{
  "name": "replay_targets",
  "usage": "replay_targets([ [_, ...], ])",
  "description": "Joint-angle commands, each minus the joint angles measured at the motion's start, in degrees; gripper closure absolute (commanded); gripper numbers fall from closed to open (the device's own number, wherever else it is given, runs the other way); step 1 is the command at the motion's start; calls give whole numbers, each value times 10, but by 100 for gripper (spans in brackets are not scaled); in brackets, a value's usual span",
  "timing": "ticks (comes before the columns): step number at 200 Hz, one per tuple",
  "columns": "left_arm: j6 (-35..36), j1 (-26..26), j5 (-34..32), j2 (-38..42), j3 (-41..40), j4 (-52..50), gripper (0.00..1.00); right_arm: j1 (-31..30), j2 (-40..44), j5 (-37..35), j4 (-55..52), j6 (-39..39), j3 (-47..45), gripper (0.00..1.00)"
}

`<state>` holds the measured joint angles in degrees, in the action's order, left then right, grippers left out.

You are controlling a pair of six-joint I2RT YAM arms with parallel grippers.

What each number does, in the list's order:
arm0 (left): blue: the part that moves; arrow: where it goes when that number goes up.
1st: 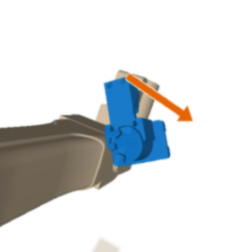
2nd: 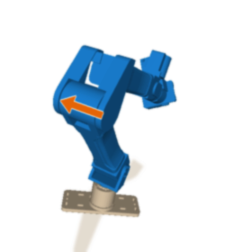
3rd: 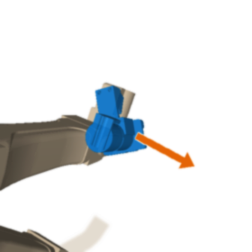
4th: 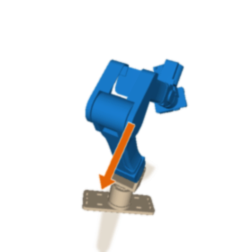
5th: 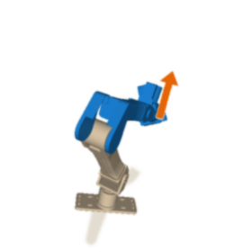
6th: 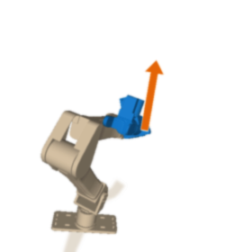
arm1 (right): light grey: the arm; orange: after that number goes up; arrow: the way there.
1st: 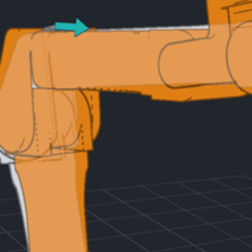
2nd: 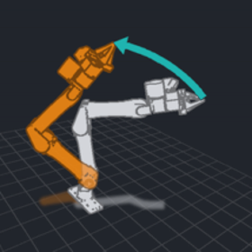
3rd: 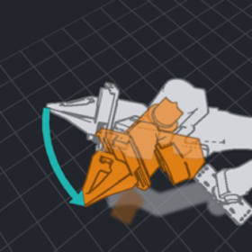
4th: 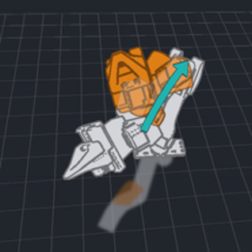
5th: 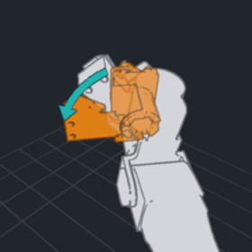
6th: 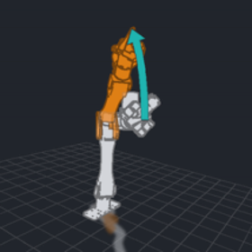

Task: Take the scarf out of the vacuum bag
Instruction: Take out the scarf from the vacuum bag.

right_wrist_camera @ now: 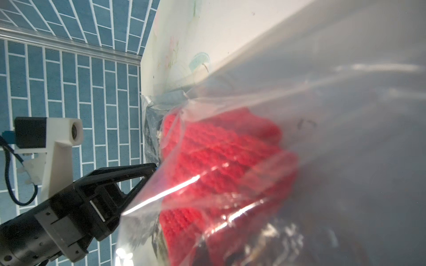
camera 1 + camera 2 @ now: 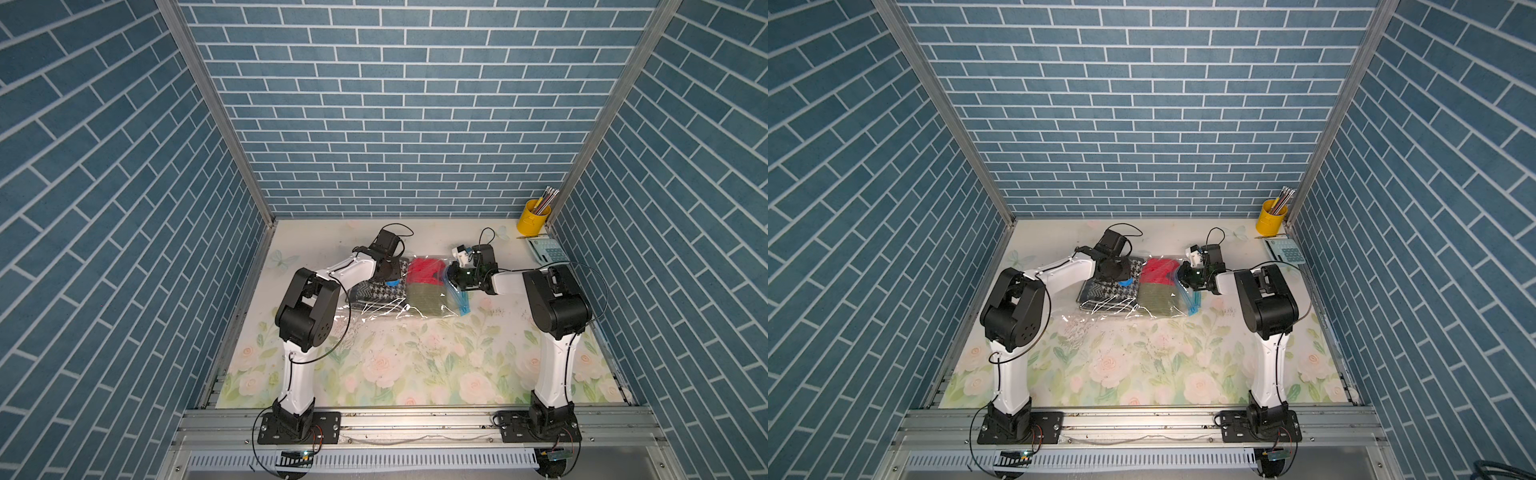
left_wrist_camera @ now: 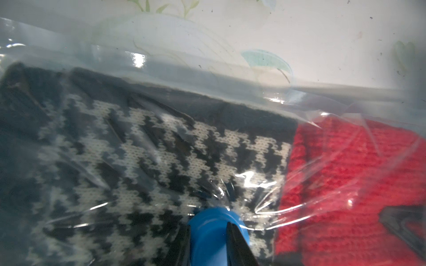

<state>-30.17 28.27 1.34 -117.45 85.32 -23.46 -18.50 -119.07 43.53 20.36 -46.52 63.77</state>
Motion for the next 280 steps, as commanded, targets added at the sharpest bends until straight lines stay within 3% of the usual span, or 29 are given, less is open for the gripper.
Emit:
replay_targets([
  [1, 5, 10, 16, -26, 0, -34, 70, -4, 14, -10, 21, 0, -12, 100],
  [90, -8, 9, -1, -23, -12, -28, 70, -7, 105, -137, -155, 112, -35, 100],
  [159, -14, 9, -6, -22, -17, -25, 70, 8, 143, -195, -273, 187, -35, 100],
  [280, -12, 8, -7, -22, -9, -32, 70, 68, 254, -325, -380, 204, -77, 100],
])
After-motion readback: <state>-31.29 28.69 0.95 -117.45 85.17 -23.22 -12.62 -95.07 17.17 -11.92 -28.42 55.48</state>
